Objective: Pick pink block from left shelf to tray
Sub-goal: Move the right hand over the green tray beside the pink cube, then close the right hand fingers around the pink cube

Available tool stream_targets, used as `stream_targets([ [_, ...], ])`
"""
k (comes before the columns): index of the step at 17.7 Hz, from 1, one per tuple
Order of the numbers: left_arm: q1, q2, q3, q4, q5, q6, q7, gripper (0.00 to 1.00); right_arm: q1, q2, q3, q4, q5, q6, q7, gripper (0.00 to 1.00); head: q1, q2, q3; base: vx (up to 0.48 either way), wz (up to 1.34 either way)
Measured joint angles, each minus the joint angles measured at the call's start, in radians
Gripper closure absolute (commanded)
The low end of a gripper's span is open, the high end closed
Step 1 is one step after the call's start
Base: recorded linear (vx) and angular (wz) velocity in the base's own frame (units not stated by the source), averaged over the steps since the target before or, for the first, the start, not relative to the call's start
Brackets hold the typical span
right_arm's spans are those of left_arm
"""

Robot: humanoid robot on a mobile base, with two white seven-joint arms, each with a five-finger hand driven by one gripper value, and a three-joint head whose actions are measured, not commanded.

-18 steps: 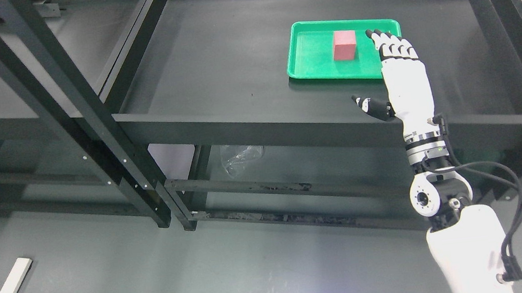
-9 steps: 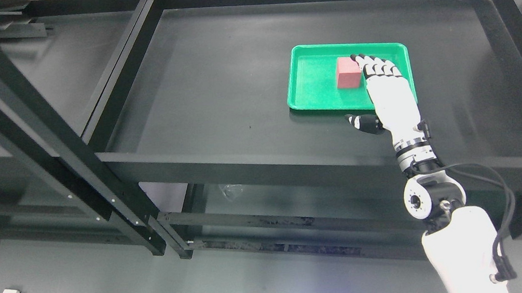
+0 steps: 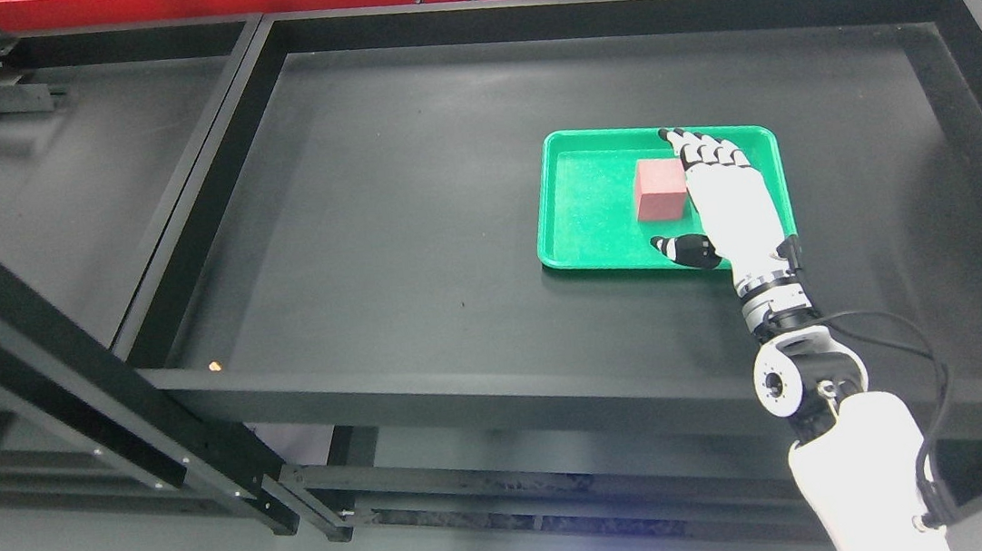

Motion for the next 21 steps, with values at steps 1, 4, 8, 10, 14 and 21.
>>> stream_targets([
  [1, 0.0, 0.0, 0.0, 0.0, 0.0, 0.0, 0.0, 0.0, 0.0, 0.0, 0.001, 0.008, 0.0, 0.002, 0.0, 0.0, 0.0, 0.0, 0.0, 0.171, 0.0],
  [4, 0.0, 0.0, 0.0, 0.0, 0.0, 0.001, 0.0, 0.0, 0.0, 0.0, 0.004, 0.034, 0.0, 0.004, 0.001, 0.0, 0.0, 0.0, 0.0, 0.146, 0.0],
  [8, 0.0, 0.0, 0.0, 0.0, 0.0, 0.002, 0.0, 0.0, 0.0, 0.0, 0.011, 0.064, 0.001, 0.004, 0.018, 0.0, 0.0, 0.0, 0.0, 0.125, 0.0],
  [10, 0.0, 0.0, 0.0, 0.0, 0.0, 0.002, 0.0, 0.0, 0.0, 0.0, 0.015, 0.079, 0.001, 0.004, 0.028, 0.0, 0.0, 0.0, 0.0, 0.112, 0.0],
  [14, 0.0, 0.0, 0.0, 0.0, 0.0, 0.001, 0.0, 0.0, 0.0, 0.0, 0.022, 0.105, 0.001, 0.005, 0.035, 0.0, 0.0, 0.0, 0.0, 0.09, 0.0],
  [21, 0.0, 0.0, 0.0, 0.0, 0.0, -0.002, 0.0, 0.0, 0.0, 0.0, 0.034, 0.154, 0.0, 0.006, 0.053, 0.0, 0.0, 0.0, 0.0, 0.051, 0.0],
])
